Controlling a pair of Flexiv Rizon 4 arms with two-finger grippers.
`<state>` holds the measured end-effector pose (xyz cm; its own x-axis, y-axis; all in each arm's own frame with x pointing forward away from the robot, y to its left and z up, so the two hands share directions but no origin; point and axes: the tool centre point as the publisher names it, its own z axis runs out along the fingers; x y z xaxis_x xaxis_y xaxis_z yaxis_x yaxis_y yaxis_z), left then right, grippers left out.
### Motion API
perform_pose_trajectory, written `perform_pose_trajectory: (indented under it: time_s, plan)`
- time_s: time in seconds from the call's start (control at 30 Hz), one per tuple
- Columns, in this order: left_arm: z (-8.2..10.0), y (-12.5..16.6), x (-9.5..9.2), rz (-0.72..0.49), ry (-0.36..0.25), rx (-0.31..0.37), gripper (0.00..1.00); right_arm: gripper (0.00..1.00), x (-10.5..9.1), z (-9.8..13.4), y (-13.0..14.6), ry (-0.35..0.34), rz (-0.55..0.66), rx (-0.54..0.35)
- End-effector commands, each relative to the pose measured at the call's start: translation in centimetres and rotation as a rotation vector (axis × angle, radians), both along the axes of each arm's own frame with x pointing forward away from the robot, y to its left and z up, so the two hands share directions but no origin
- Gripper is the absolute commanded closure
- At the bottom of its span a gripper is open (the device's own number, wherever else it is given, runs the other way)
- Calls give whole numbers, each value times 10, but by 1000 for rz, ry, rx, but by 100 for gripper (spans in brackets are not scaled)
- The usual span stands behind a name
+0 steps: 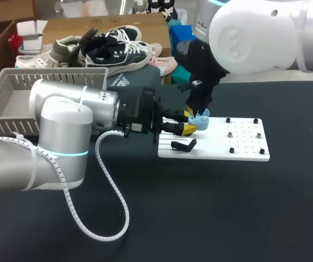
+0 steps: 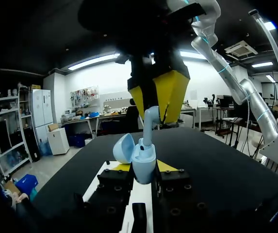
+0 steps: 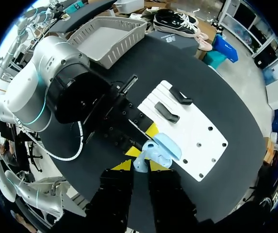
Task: Pick up each earbud case from the left stands, insert the matching earbuds, close the lid, and place the case in the box.
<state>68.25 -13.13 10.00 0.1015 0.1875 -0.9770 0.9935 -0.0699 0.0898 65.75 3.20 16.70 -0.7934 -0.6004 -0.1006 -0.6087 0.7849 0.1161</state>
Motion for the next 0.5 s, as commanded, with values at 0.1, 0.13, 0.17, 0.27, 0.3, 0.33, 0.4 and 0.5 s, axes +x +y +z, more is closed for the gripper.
perform_pose_trajectory:
  time_s: [0.1, 0.13, 0.17, 0.27, 0.3, 0.33, 0.4, 0.5]
  plan:
    - [0, 0, -1, 4, -2, -1, 100, 100, 0, -5, -2, -9, -10, 11]
    - [0, 0, -1, 4, -2, -1, 100, 100, 0, -6, -2, -10, -12, 12]
    - [0, 0, -1, 4, -2, -1, 100, 100, -1, -6, -2, -11, -17, 10]
    - [0, 0, -1, 4, -2, -1, 100, 100, -3, -7, -2, -16, -25, 5]
    - [0, 0, -1, 4, -2, -1, 100, 100, -3, -7, -2, -17, -27, 6]
    - [0, 0, -1, 4, -2, -1, 100, 100, -3, -7, -2, -15, -32, 15]
    - [0, 0, -1, 4, -2, -1, 100, 100, -3, -7, -2, -20, -39, 12]
    - [0, 0, -1, 4, -2, -1, 100, 100, -3, -9, -2, -20, -46, 4]
